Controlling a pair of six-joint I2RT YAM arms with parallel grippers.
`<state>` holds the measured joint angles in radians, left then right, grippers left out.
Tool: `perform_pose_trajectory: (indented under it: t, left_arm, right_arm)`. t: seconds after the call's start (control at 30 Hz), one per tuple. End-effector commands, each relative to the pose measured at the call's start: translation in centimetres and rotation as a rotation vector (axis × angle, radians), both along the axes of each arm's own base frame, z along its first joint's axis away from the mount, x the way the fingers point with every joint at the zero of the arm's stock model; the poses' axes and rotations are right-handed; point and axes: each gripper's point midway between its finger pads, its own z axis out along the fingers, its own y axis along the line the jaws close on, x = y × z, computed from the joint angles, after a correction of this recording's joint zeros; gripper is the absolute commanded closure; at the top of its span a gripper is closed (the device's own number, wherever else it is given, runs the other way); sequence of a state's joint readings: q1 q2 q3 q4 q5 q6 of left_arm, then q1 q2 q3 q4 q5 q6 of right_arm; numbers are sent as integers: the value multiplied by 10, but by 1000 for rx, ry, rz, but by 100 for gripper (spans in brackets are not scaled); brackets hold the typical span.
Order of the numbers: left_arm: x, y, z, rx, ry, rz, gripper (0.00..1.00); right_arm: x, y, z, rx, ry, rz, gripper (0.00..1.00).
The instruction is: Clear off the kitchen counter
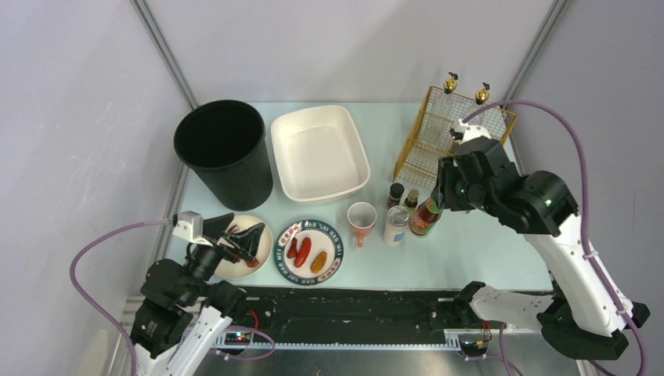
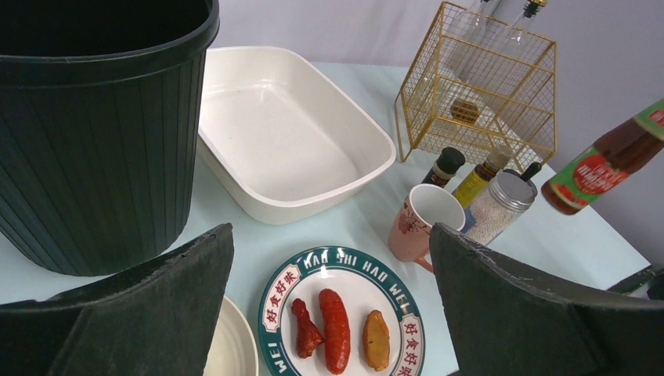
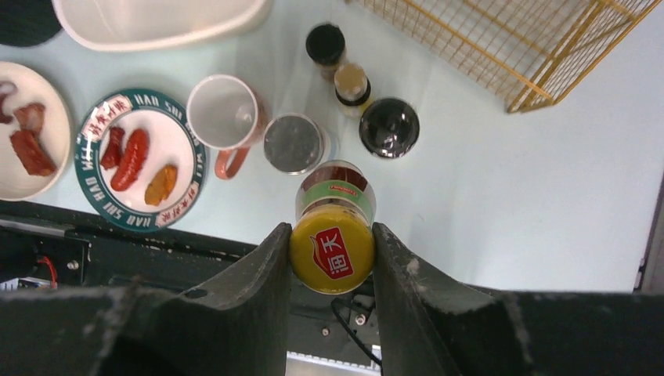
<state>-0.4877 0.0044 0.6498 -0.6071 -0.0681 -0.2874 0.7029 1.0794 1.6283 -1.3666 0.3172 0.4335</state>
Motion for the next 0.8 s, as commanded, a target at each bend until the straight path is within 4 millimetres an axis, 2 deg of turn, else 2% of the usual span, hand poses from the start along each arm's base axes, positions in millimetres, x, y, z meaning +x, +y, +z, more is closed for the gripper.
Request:
perform_pose_trajectory:
  t: [0.0,0.13,0.27,0.47,0.6,0.63,0.67,0.7,0.73,0.77]
  left_arm:
    - [3,0,3,1,-21,8,2]
    - [3,1,4,0,-22,10,2]
    - [3,0,4,1,-21,9,2]
    - [4,2,3,-1,-21,18,2]
    - [3,2,3,-1,-22,15,2]
    - [3,2,4,-2,-22,15,2]
    - [4,1,3,1,-20,14,2]
    - [4,1,3,0,-19,15,2]
    - [4,1,3,1,-17,15,2]
    - [4,1,3,1,-17,15,2]
  right_arm:
    - [13,-10,49,19,-153,-25,100]
    - [30,-11,71,19,-221,-54,100]
    - [57,-14,90,49,-296,-107,100]
    - [106,-35,105,126,-359,-220,100]
    - [139,-40,109,134,-380,-265,100]
    - [145,-41,116,142,-403,-272,100]
    - [155,-43,113,134,-397,-286,100]
    - [160,-45,119,139,-420,-294,100]
    - [169,-49,117,124,-418,-311,100]
    - [174,-50,124,127,-443,-320,100]
